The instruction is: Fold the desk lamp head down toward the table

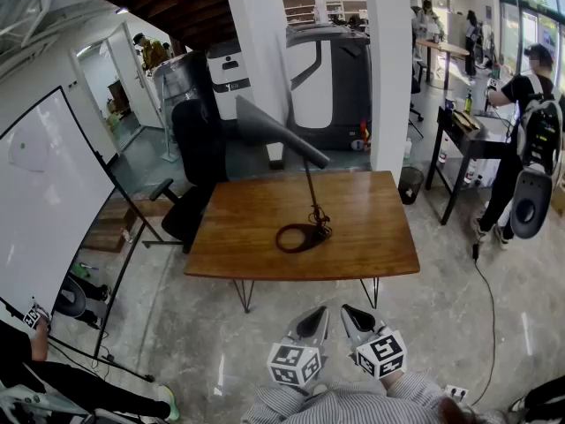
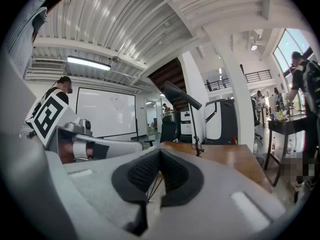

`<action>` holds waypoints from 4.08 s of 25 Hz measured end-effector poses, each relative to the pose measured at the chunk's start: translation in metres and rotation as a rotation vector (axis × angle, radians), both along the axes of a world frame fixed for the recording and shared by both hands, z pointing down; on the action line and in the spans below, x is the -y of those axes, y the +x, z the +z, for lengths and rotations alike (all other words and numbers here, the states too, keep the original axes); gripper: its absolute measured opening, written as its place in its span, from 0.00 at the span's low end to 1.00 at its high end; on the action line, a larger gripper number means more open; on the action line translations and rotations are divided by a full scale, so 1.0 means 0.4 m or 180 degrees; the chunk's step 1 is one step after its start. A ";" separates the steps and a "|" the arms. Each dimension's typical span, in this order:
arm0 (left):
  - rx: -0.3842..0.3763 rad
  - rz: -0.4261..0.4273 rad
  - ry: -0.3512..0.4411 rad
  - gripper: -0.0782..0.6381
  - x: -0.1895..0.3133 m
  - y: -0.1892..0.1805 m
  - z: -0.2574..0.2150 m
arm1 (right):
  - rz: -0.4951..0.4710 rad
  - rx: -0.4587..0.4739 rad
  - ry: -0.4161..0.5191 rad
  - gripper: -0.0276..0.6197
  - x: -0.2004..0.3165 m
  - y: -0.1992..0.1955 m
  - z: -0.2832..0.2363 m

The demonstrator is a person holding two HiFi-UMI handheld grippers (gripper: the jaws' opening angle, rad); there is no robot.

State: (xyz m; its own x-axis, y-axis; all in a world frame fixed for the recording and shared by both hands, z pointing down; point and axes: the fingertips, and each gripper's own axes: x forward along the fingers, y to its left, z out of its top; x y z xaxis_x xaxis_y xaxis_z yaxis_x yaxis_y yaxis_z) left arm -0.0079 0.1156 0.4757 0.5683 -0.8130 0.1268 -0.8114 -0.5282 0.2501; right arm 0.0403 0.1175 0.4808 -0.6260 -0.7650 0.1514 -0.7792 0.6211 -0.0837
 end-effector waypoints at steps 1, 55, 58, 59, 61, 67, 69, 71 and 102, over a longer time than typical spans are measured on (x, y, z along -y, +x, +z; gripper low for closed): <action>-0.0003 0.0002 -0.0005 0.12 0.002 0.001 0.002 | -0.0003 -0.0007 0.0009 0.04 0.001 0.000 -0.001; 0.0044 -0.0088 0.0600 0.13 0.672 -0.203 -0.137 | -0.0057 -0.0072 0.0398 0.05 0.703 -0.095 -0.033; 0.0058 -0.0074 0.0619 0.13 0.730 -0.226 -0.145 | -0.0071 -0.0108 0.0378 0.07 0.760 -0.115 -0.028; 0.0065 -0.0072 0.0626 0.13 0.747 -0.232 -0.148 | -0.0072 -0.0115 0.0376 0.07 0.778 -0.119 -0.027; 0.0061 -0.0075 0.0636 0.13 0.774 -0.241 -0.153 | -0.0064 -0.0127 0.0372 0.07 0.808 -0.124 -0.025; 0.0007 -0.0143 0.0762 0.19 0.831 -0.263 -0.205 | -0.0142 -0.0184 0.0407 0.12 0.894 -0.127 -0.036; -0.0033 -0.0166 0.0822 0.22 0.848 -0.279 -0.232 | -0.0183 -0.0213 0.0410 0.15 0.921 -0.133 -0.038; -0.0041 -0.0177 0.0889 0.25 0.855 -0.299 -0.257 | -0.0247 -0.0259 0.0388 0.18 0.941 -0.145 -0.034; 0.0326 -0.0109 0.2136 0.21 0.833 -0.414 -0.627 | -0.0297 -0.0324 0.0460 0.10 1.003 -0.193 -0.013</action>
State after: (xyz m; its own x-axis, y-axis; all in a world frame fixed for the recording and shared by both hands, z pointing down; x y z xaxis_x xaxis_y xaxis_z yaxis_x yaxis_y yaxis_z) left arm -0.1736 -0.2176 0.2251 0.5528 -0.7517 -0.3597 -0.8326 -0.5157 -0.2020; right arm -0.0368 -0.2836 0.4757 -0.6823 -0.7227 0.1102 -0.7176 0.6909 0.0878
